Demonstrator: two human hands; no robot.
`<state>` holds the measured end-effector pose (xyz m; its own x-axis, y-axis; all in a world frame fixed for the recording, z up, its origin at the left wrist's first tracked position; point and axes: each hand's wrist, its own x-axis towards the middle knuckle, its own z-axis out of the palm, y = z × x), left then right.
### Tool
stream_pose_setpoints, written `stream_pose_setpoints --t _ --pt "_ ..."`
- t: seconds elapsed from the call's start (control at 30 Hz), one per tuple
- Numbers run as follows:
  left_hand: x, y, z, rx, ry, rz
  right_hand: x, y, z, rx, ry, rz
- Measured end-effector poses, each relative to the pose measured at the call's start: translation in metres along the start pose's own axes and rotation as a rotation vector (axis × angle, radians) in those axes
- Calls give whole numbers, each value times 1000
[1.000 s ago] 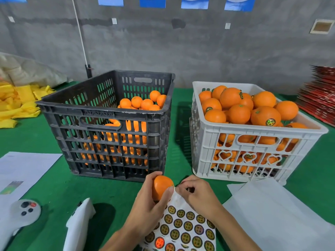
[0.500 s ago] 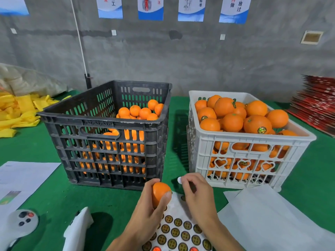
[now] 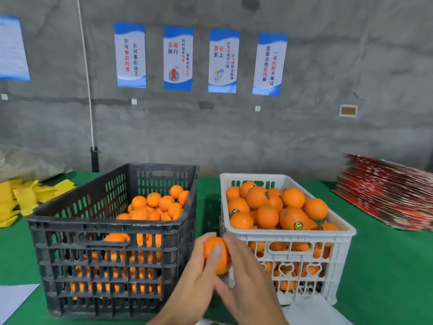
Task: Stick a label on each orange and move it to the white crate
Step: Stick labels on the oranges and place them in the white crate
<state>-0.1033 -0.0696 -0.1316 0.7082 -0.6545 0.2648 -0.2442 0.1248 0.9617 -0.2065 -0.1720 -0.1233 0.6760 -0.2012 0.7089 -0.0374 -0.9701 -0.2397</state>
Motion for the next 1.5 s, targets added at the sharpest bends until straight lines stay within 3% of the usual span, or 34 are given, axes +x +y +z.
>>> stream_pose_setpoints --t 0.1,0.3,0.43,0.57,0.67,0.73,0.83,0.9,1.07,1.23,1.33,1.43,1.5 --pt "38 44 18 16 -33 135 46 29 -30 -65 111 -23" --pt "106 108 44 189 8 235 128 101 -62 -321 90 203" --pt "127 124 15 425 72 463 158 129 -61 -380 -19 197" --pt "143 122 -49 524 150 618 180 98 -33 -191 -26 79" --pt "165 105 -101 593 267 499 205 60 1 -54 -81 25" --pt "180 88 -135 795 261 331 225 40 29 32 -155 27" --pt "201 56 -173 1192 -13 72 252 21 71 147 -269 68" --pt "220 41 -184 1302 -202 -67 268 17 97 220 -318 109" --pt "288 27 -174 1421 -381 -212 301 35 149 282 -362 199" --pt "333 6 -141 1711 -596 -533 311 51 178 338 -344 235" --pt "335 -6 -129 1711 -683 -668 311 53 182 367 -335 256" --pt "314 -24 -113 1836 -850 -545 308 51 179 365 -328 272" --pt "302 -25 -111 1866 -866 -491 305 47 172 342 -318 271"
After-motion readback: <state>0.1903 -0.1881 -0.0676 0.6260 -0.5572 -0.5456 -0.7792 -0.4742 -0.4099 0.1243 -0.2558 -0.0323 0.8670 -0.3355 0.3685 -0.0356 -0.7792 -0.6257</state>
